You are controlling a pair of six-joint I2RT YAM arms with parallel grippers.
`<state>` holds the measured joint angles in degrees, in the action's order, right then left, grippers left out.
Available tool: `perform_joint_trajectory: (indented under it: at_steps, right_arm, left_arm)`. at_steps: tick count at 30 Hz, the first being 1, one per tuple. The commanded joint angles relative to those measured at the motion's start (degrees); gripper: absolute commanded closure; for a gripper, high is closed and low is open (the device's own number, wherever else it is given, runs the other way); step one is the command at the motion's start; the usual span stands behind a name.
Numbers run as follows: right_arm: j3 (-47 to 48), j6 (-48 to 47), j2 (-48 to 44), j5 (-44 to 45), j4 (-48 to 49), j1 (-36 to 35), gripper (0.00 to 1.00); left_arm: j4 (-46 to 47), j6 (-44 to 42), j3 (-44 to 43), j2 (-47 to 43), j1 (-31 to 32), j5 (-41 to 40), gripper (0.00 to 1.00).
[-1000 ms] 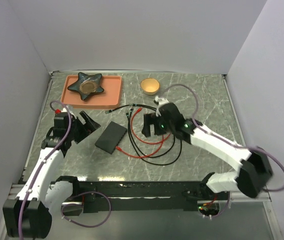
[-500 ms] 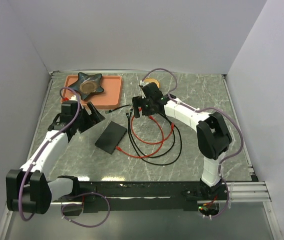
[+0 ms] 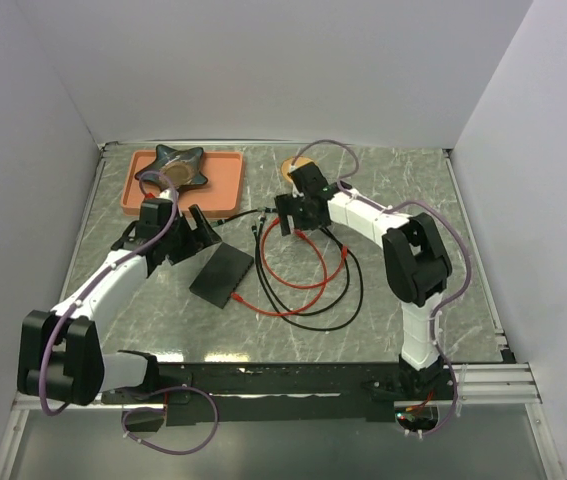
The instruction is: Insert the plug into the switch port
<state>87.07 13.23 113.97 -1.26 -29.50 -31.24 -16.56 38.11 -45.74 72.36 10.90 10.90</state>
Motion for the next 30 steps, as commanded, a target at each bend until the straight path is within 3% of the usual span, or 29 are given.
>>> perform_joint_trajectory:
  at_steps: [1,5,11,19,22,30]
  right_arm:
    - [9.43,1.97,3.00,-2.79,-1.79,-1.01,0.08]
    - [16.36,3.11,7.48,-3.14,-5.12,-1.80,0.17]
    - [27.80,3.82,16.79,-3.05,-11.02,-2.42,0.21]
    - [27.10,4.26,18.21,-2.87,-10.23,-2.68,0.21]
    - [30.26,4.08,20.58,-1.65,-12.07,-2.77,0.30]
    - [35.19,3.73,25.33,0.20,-15.41,-3.47,0.34]
  left_arm:
    - [2.49,-0.41,-2.87,1.21,0.97,-1.23,0.08]
    - [2.32,-0.31,-4.36,2.08,1.41,-2.02,0.08]
    - [1.62,-0.05,-5.85,3.05,2.37,-3.95,0.08]
    - [-0.76,-1.81,-9.90,6.04,7.21,-10.72,0.08]
    - [-0.14,-1.46,-9.81,6.22,8.53,-10.72,0.08]
    - [-0.23,-0.93,-8.85,5.87,9.67,-12.29,0.08]
